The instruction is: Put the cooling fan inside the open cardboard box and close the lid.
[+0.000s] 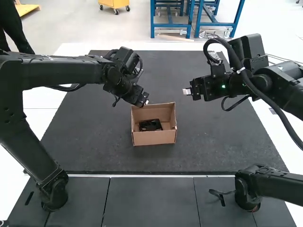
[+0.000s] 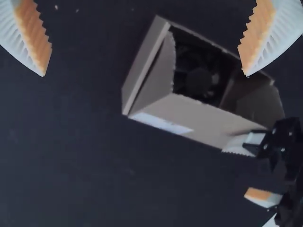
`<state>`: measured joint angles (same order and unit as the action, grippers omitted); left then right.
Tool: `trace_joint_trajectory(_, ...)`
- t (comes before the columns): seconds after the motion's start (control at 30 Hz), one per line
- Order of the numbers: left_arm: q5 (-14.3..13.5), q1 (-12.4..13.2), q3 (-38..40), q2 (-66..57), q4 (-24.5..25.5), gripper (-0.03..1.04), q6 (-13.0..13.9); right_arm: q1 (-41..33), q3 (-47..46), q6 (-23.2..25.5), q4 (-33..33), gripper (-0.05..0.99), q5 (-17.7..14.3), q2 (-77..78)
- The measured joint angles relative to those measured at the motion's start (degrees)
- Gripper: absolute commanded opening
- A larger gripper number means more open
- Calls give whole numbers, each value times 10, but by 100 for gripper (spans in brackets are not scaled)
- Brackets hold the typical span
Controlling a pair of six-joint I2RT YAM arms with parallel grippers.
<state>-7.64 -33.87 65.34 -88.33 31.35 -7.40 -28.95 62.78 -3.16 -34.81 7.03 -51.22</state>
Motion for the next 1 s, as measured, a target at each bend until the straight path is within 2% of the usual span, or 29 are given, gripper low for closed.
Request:
trace_joint_trajectory(0.17, 6, -5, 0, 0, 34, 97, -6, 0, 3, -1, 1, 90, 0, -20)
trace_joint_trajectory(0.37, 12, -33, -1, 15, 44, 97, -11, 0, 9, -1, 2, 90, 0, -30)
trace_joint_trajectory(0.47, 14, -40, -14, 26, 40, 97, -14, 0, 9, -1, 2, 90, 0, -30)
trace_joint_trajectory(1.0, 16, -40, -71, 28, -17, 97, -19, 13, 9, -1, 1, 90, 0, -30)
